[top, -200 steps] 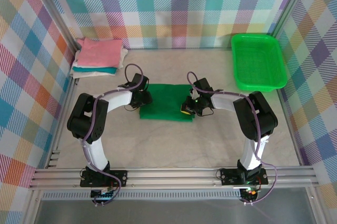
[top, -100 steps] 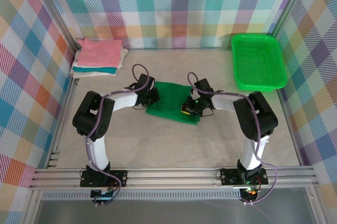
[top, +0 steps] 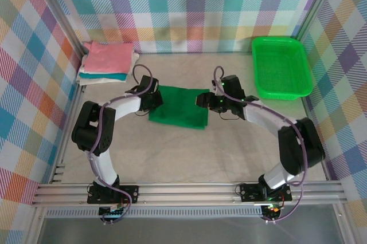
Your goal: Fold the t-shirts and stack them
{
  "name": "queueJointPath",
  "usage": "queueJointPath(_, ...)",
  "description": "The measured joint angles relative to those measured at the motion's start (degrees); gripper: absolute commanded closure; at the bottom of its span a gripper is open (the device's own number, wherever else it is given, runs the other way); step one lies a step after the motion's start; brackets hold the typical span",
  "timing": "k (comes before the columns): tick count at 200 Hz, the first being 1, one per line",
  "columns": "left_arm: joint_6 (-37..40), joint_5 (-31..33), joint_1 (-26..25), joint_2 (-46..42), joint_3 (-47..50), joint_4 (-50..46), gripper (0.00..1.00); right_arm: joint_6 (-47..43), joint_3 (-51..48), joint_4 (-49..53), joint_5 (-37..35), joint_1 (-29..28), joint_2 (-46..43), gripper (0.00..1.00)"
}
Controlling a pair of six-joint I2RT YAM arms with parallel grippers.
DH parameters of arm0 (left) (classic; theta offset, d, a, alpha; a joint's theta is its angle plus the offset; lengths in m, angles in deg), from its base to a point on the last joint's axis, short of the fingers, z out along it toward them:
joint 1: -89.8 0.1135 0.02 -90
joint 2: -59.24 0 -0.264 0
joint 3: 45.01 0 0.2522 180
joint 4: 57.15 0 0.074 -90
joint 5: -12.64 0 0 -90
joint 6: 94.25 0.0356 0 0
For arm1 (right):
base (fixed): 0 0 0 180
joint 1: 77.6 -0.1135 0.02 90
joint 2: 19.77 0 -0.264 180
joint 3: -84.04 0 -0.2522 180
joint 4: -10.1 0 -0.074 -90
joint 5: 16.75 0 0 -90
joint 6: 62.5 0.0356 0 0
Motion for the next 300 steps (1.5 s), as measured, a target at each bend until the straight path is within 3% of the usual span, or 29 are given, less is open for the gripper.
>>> queueJointPath(48, 9.4, 8.0, 1.0, 0.0, -12.6, -9.5, 1.00, -3.1, -5.6, -6.1, -5.4, 0.0, -4.3, 0.27)
queueJointPath(87, 18.9, 15.1, 1.2, 2.7, -23.5, -11.7, 1.00, -6.5, -3.7, -8.4, -3.7, 0.0, -2.2, 0.16)
queueJointPath(128, 25.9, 18.4, 3.1, 8.6, -32.3, -14.3, 1.00, -8.5, -1.3, -10.5, -3.0, 0.0, -0.1, 0.15)
queueJointPath(169, 32.8, 18.8, 6.6, 12.9, -41.0, -14.5, 1.00, -8.9, -0.2, -10.5, -2.9, 0.0, 1.1, 0.12)
queueJointPath(211, 37.5, 17.9, 11.0, 17.1, -49.8, -14.5, 1.00, -10.5, 0.4, -10.8, 1.7, 0.0, 1.6, 0.08)
queueJointPath(300, 40.2, 12.9, 16.2, 33.0, -83.5, -22.2, 1.00, -11.8, 5.6, -8.2, 5.9, 0.0, 3.8, 0.07)
